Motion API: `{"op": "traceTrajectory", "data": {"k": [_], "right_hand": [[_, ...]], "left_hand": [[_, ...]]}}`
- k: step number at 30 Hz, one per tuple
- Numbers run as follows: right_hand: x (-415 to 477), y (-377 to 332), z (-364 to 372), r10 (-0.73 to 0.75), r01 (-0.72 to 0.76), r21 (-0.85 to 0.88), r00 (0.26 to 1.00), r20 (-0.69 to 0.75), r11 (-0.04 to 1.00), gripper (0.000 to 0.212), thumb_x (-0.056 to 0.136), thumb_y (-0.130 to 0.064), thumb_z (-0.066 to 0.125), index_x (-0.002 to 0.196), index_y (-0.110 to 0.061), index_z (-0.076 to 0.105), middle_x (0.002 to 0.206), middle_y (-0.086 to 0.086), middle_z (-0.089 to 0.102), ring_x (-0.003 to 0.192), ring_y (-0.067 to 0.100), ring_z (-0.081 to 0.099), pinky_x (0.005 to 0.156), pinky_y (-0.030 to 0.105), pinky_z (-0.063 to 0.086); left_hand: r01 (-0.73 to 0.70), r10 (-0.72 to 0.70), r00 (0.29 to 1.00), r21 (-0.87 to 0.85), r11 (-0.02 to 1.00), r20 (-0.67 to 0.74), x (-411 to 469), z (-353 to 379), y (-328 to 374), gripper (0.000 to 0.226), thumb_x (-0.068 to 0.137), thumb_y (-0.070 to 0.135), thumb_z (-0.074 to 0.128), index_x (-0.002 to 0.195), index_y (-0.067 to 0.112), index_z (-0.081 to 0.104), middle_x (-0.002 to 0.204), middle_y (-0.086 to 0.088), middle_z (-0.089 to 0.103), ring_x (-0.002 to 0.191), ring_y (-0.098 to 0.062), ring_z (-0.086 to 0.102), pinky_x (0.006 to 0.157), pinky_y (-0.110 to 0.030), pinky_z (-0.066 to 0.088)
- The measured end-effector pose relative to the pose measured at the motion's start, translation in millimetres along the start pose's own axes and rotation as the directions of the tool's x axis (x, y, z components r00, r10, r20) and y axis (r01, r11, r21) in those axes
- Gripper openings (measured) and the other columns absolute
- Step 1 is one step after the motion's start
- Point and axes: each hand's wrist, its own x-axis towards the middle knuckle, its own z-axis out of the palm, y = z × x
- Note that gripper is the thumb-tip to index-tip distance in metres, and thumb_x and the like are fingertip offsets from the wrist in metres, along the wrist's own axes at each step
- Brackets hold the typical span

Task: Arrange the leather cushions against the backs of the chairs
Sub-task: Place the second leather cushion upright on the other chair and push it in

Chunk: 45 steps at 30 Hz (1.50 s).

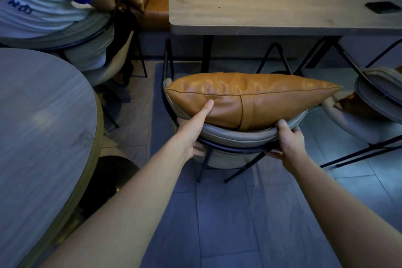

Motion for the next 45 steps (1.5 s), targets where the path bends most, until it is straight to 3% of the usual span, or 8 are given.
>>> {"op": "traceTrajectory", "data": {"k": [4, 10, 16, 26, 30, 35, 39, 45], "right_hand": [[-22, 13, 29, 0.018, -0.021, -0.046, 0.998, -0.062, 0.999, 0.099, 0.083, -0.035, 0.073, 0.162, -0.021, 0.015, 0.157, 0.02, 0.042, 0.133, 0.043, 0.052, 0.106, 0.062, 0.048], [-41, 15, 61, 0.154, -0.149, 0.041, 0.972, -0.176, 0.988, 0.106, 0.085, -0.032, 0.074, 0.165, -0.03, 0.004, 0.163, 0.017, 0.029, 0.136, 0.049, 0.043, 0.096, 0.067, 0.053], [-84, 26, 121, 0.183, -0.168, 0.08, 0.955, -0.234, 0.982, 0.115, 0.084, -0.037, 0.077, 0.165, -0.017, -0.003, 0.163, 0.028, 0.026, 0.137, 0.049, 0.045, 0.108, 0.052, 0.039], [-68, 25, 134, 0.214, -0.198, 0.085, 0.939, -0.267, 0.976, 0.106, 0.076, -0.043, 0.074, 0.155, -0.016, 0.009, 0.154, 0.03, 0.025, 0.12, 0.051, 0.051, 0.1, 0.062, 0.051], [-66, 21, 125, 0.203, -0.181, 0.11, 0.947, -0.248, 0.977, 0.104, 0.068, -0.042, 0.072, 0.151, -0.017, 0.014, 0.151, 0.029, 0.029, 0.114, 0.05, 0.054, 0.099, 0.062, 0.052], [-57, 21, 101, 0.154, -0.133, 0.099, 0.959, -0.24, 0.986, 0.076, 0.065, -0.038, 0.071, 0.124, -0.021, 0.027, 0.139, 0.026, 0.039, 0.106, 0.042, 0.054, 0.073, 0.052, 0.063], [-52, 26, 91, 0.105, -0.092, 0.064, 0.963, -0.248, 0.994, 0.084, 0.071, -0.041, 0.075, 0.137, -0.018, 0.028, 0.142, 0.025, 0.036, 0.106, 0.042, 0.056, 0.073, 0.052, 0.064], [-60, 31, 98, 0.132, -0.084, 0.208, 0.965, -0.226, 0.975, 0.109, 0.07, -0.043, 0.077, 0.159, -0.03, 0.014, 0.151, 0.021, 0.036, 0.114, 0.039, 0.055, 0.059, 0.044, 0.062]], "left_hand": [[-0.028, 0.027, 0.999, -0.027, 0.999, -0.021, -1, 2, 0, 0.127, 0.059, 0.079, 0.08, 0.158, 0.03, 0.017, 0.15, -0.015, 0.049, 0.118, -0.046, 0.059, 0.075, -0.051, 0.053], [-0.063, 0.061, 0.998, -0.057, 0.996, -0.027, 0, 2, -3, 0.117, 0.06, 0.077, 0.081, 0.151, 0.03, 0.025, 0.091, 0.002, 0.052, 0.077, -0.029, 0.058, 0.06, -0.041, 0.051], [-0.044, 0.037, 0.997, -0.103, 0.994, -0.064, 7, 4, -7, 0.11, 0.064, 0.07, 0.083, 0.15, 0.026, 0.03, 0.121, -0.007, 0.062, 0.112, -0.036, 0.063, 0.099, -0.064, 0.051], [-0.171, 0.169, 0.984, -0.038, 0.985, -0.064, 12, -18, -8, 0.133, 0.06, 0.058, 0.092, 0.161, 0.037, 0.008, 0.14, -0.004, 0.058, 0.117, -0.029, 0.063, 0.094, -0.053, 0.056], [-0.192, 0.187, 0.98, -0.086, 0.978, -0.061, 15, -14, -13, 0.118, 0.061, 0.053, 0.093, 0.156, 0.029, 0.028, 0.135, -0.005, 0.062, 0.113, -0.029, 0.067, 0.092, -0.054, 0.059], [-0.195, 0.194, 0.981, -0.07, 0.978, -0.03, 18, -5, -16, 0.123, 0.064, 0.05, 0.093, 0.16, 0.032, 0.018, 0.143, -0.004, 0.057, 0.115, -0.029, 0.065, 0.09, -0.051, 0.06], [-0.182, 0.182, 0.983, -0.045, 0.982, 0.002, 19, 3, -16, 0.101, 0.066, 0.051, 0.092, 0.148, 0.023, 0.04, 0.126, 0.0, 0.065, 0.111, -0.026, 0.067, 0.091, -0.05, 0.06], [-0.199, 0.199, 0.98, -0.024, 0.98, 0.007, 22, 3, -15, 0.101, 0.068, 0.051, 0.09, 0.149, 0.027, 0.036, 0.136, -0.003, 0.061, 0.117, -0.03, 0.064, 0.094, -0.054, 0.058]]}}
